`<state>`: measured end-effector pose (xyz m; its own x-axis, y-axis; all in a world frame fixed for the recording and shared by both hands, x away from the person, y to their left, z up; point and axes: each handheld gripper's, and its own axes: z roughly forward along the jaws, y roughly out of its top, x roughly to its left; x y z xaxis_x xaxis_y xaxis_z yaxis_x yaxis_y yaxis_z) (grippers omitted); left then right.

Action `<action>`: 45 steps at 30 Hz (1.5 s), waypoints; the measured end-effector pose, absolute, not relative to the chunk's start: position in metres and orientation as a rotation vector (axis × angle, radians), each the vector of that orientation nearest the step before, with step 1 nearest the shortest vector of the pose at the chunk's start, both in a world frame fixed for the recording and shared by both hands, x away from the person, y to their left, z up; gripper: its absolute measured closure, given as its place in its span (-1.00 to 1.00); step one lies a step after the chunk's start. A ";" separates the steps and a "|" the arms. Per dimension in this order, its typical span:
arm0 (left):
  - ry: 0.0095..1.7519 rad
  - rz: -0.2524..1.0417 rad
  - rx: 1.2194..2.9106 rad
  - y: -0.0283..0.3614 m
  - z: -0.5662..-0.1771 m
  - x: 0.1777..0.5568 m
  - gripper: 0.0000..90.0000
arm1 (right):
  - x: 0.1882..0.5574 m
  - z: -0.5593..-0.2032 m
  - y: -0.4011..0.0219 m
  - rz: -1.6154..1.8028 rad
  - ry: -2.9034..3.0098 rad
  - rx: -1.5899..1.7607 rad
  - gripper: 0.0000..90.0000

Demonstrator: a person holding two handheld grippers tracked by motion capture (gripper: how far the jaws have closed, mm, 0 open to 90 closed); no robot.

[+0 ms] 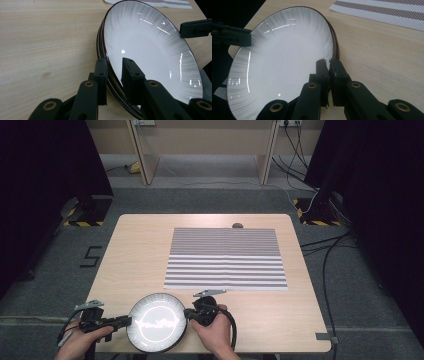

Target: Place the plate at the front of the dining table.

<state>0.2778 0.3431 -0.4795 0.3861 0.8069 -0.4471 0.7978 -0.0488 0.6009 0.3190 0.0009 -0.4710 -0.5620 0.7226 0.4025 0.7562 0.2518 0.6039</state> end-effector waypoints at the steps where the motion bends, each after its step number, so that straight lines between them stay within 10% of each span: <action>1: 1.396 0.013 1.823 0.343 -0.480 0.278 0.63 | 0.318 -0.472 0.003 -1.228 -2.452 -1.454 0.92; 26: 1.407 -0.017 1.819 0.352 -0.474 0.274 0.56 | 0.324 -0.482 0.017 -1.173 -2.319 -1.445 0.65; 45: 1.443 -0.001 1.864 0.338 -0.475 0.280 0.62 | 0.326 -0.486 0.017 -1.217 -2.311 -1.508 0.89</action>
